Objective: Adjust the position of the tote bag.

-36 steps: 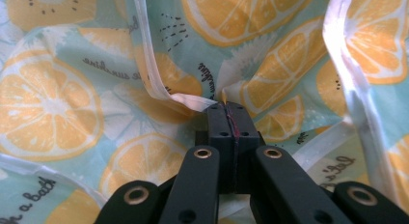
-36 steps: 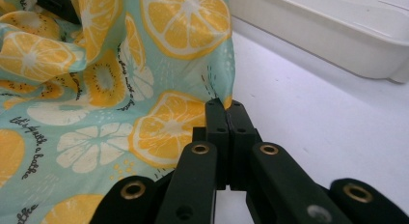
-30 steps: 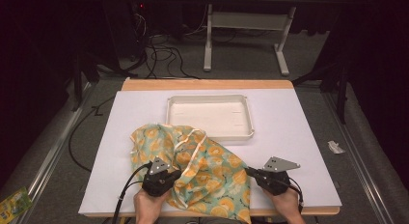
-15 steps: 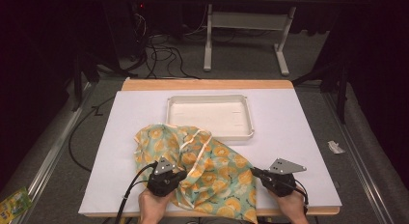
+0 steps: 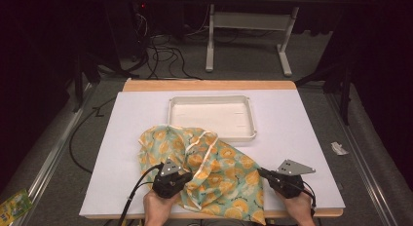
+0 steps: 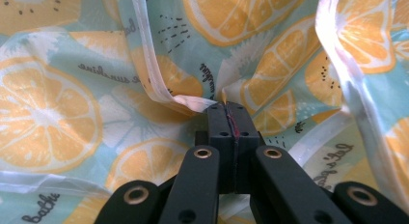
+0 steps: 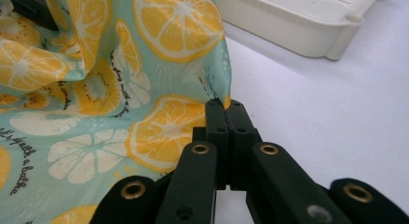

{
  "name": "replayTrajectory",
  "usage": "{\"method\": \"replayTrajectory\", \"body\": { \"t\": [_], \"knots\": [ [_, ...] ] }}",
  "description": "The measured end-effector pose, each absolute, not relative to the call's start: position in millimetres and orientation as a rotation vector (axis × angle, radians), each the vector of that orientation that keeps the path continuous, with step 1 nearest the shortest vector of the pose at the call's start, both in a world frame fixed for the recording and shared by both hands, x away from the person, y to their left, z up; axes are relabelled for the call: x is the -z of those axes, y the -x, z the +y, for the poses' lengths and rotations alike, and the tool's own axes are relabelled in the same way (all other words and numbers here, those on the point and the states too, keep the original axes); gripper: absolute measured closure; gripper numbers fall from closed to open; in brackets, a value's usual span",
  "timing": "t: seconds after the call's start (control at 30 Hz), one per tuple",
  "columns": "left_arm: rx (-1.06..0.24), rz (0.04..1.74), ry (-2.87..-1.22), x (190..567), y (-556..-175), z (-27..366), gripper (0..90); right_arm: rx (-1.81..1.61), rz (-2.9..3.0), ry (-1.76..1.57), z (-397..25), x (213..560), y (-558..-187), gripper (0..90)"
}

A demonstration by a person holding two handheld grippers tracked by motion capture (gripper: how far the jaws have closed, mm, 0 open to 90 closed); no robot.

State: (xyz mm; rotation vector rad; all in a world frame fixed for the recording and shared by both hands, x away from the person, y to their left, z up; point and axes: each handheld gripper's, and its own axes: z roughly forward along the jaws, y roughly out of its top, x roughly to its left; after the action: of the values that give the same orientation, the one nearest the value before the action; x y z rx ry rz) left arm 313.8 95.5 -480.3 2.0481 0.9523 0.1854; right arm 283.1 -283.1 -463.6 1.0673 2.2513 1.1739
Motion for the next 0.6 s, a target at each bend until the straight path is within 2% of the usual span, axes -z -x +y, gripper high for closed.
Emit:
{"method": "replayTrajectory", "body": {
  "t": [0.43, 0.6],
  "knots": [
    [-0.172, 0.907, -2.062, 481, -314, 85, 90.0, -1.146, 2.214, -1.117, -295, 465, -282, 90.0],
    [-0.169, 0.897, -2.057, 480, -313, 86, 86.9, -1.149, 2.213, -1.128, -293, 466, -286, 90.0]
  ]
}}
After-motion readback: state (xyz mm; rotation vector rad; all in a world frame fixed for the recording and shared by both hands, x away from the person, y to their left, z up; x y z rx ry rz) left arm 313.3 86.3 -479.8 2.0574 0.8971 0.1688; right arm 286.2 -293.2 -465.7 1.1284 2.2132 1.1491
